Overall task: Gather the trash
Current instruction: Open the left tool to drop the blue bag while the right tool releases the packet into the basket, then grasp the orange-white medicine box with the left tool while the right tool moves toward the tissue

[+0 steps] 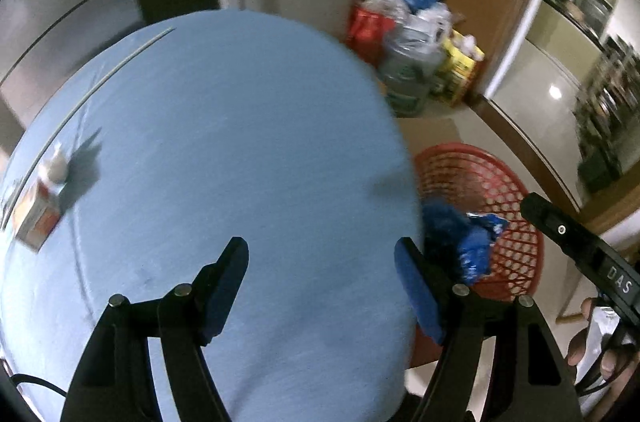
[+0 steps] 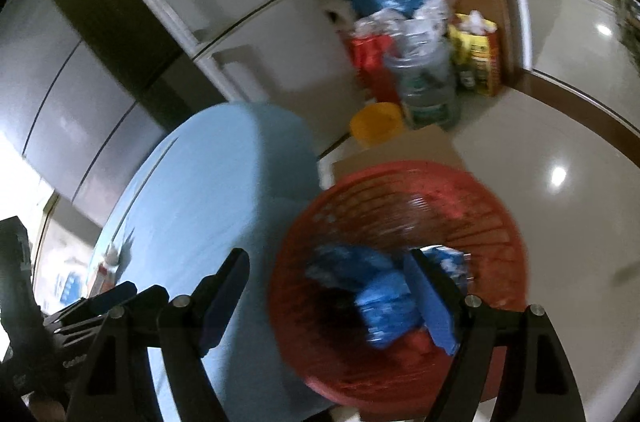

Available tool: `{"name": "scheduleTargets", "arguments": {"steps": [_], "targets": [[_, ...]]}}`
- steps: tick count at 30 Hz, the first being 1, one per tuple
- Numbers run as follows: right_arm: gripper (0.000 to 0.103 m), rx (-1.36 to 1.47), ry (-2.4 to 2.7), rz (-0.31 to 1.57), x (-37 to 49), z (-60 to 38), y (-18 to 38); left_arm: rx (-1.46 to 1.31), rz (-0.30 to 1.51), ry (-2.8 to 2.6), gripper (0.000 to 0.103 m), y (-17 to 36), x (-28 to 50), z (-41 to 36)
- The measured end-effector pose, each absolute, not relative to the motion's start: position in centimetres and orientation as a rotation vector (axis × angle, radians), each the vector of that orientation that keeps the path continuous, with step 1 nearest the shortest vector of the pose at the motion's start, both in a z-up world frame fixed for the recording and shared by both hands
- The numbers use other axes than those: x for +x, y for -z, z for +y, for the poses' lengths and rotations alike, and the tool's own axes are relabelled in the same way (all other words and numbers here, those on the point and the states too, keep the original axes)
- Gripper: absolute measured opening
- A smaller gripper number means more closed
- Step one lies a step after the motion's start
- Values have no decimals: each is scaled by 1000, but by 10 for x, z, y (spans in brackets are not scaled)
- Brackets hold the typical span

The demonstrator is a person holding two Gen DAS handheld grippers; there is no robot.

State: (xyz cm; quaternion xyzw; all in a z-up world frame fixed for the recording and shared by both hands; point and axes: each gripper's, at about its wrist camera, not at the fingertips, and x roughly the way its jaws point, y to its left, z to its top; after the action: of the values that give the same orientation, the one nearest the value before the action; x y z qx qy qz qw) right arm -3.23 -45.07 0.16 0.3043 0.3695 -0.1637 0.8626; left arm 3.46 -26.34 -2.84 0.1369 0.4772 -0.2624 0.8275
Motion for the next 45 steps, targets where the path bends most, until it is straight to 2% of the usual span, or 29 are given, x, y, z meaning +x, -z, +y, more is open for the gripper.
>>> {"name": "scheduleTargets", "arguments": {"steps": [14,24,26,32,37,39,45], "targets": [[82,507,162,862,15,-362,-9,100,1034,336,76,37,60,-127],[82,466,100,930,42,-328,4,-112,1026,97,77,39,125,-25],[82,460,94,939,44,-325,6,-122,985,74,81,34,136,-21],[82,454,103,942,42,-326,6,-61,888,-13,82,26,181,-17],[82,475,133,947,39,-338,9,-57,902,-25,83,39,222,-14],[82,484,141,952,38,-342,11,-4,894,-44,92,44,229,-18],[82,466,130,966,45,-339,14,85,879,-63,93,49,236,-18]]}}
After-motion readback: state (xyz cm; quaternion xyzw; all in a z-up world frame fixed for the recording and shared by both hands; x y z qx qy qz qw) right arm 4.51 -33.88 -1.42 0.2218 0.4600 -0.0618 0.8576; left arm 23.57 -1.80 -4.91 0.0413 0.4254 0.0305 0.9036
